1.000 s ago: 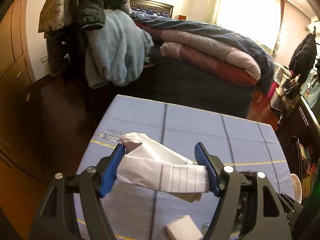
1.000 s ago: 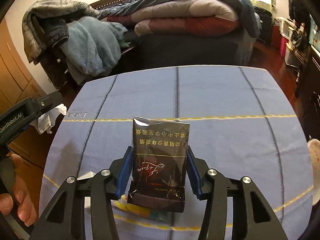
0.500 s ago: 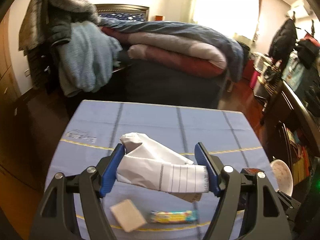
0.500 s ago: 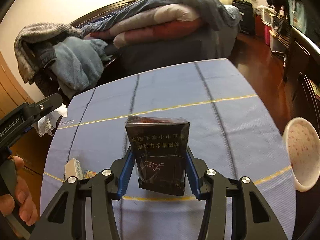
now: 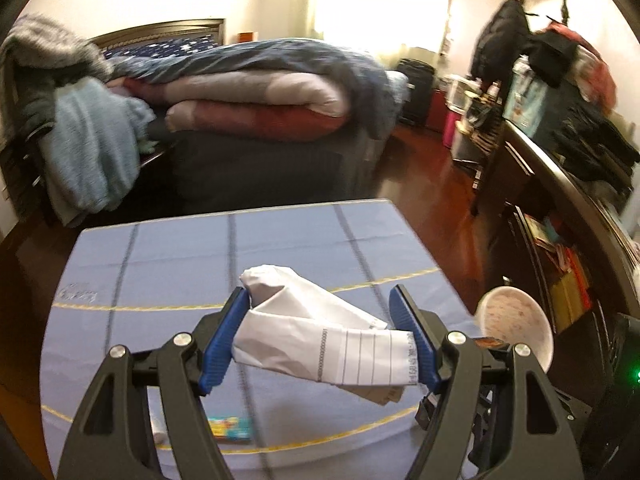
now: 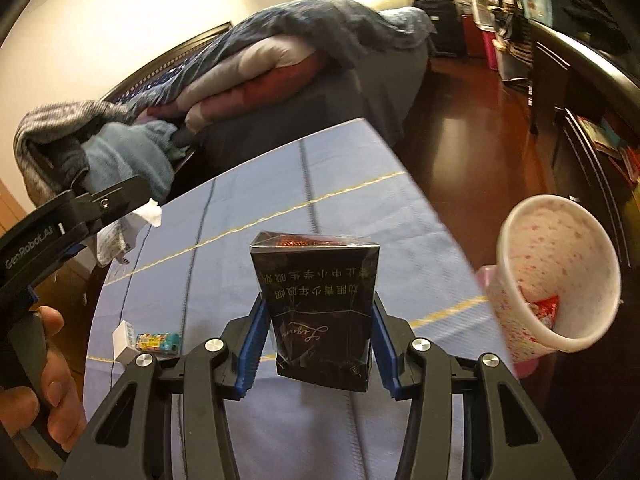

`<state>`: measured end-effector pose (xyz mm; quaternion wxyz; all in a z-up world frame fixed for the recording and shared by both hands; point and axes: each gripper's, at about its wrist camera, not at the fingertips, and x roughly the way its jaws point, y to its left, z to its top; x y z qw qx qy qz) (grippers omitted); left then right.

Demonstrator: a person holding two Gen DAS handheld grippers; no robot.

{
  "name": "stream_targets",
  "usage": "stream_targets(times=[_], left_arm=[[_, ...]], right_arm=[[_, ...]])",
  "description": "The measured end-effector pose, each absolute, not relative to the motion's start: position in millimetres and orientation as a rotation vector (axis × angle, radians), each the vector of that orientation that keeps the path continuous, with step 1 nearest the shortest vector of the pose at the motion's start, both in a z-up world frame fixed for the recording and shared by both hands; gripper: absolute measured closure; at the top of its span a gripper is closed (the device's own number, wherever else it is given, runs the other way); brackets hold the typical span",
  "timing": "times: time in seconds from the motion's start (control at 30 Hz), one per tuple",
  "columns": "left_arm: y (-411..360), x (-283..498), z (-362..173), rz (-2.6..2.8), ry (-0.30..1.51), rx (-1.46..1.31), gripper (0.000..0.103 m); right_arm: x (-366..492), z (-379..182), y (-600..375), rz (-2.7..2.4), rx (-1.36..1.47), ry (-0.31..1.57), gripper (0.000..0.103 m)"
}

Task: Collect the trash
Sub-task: 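Carry the tissue and cigarette pack to the wastebasket and release both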

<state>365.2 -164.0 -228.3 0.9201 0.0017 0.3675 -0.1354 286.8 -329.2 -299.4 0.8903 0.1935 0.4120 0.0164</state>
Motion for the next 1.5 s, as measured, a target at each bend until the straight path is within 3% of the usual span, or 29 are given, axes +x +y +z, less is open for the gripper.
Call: stream_targets(times=[0.63, 1.0, 1.5], left_arm=[[-333.8, 349.6, -240.1, -0.588, 0.749, 0.150, 0.031], [-428.2, 362.5, -275.6, -0.762, 0.821, 0.171, 0.031], [-495.7, 385.3, -321.6, -0.842, 0.917, 0.187, 0.028]], right_arm=[[231.0, -300.3, -477.5, -0.256, 0.560, 0.748, 0.054], [218.1, -331.9, -548.9, -0.440, 0.616, 0.755, 0.054], [237.1, -381.0, -583.1, -0.525, 0.636, 0.807, 0.054]])
